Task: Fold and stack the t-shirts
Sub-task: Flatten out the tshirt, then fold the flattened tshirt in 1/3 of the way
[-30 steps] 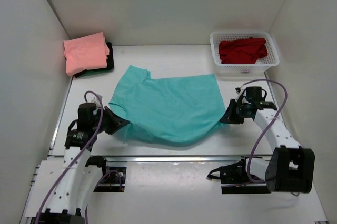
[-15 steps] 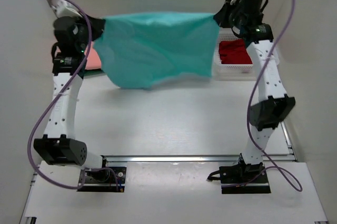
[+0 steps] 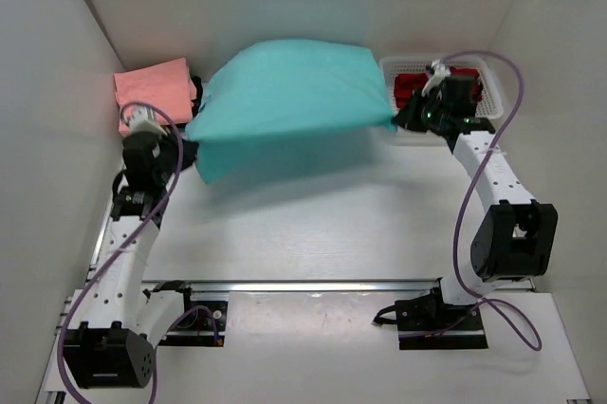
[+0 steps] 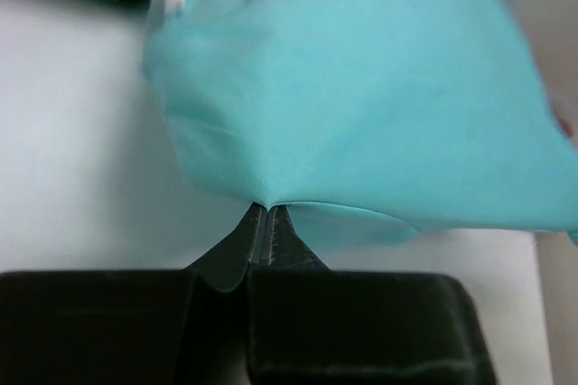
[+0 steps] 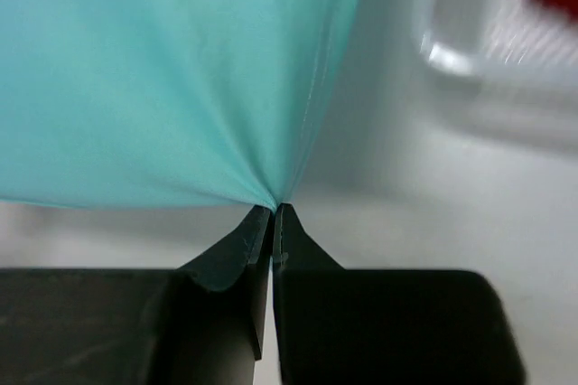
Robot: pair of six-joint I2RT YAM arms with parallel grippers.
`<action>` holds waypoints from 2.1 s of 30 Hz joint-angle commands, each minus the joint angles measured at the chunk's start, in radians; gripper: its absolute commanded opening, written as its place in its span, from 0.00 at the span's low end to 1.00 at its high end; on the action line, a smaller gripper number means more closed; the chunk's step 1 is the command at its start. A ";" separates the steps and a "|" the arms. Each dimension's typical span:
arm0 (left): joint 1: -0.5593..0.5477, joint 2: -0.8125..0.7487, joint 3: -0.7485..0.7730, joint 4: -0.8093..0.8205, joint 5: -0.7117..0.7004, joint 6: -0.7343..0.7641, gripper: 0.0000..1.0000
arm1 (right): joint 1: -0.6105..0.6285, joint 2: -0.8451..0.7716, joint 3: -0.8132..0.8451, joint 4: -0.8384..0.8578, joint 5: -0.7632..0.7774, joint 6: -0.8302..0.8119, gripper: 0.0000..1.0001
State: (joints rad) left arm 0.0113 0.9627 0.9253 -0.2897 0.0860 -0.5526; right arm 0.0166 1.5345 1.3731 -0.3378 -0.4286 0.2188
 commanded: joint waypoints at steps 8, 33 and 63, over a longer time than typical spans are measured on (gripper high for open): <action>-0.043 -0.269 -0.517 -0.041 0.130 -0.202 0.00 | -0.041 -0.120 -0.528 0.161 -0.083 0.077 0.00; -0.083 -0.539 -0.499 -0.485 -0.043 -0.354 0.00 | 0.025 -0.212 -0.568 -0.254 0.080 -0.053 0.00; 0.042 0.149 -0.339 0.015 -0.005 -0.164 0.16 | -0.063 0.277 -0.102 -0.216 -0.091 -0.055 0.24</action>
State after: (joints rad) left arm 0.0353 1.0679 0.5362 -0.3565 0.0750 -0.7582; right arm -0.0216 1.7962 1.2129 -0.5915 -0.4782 0.1738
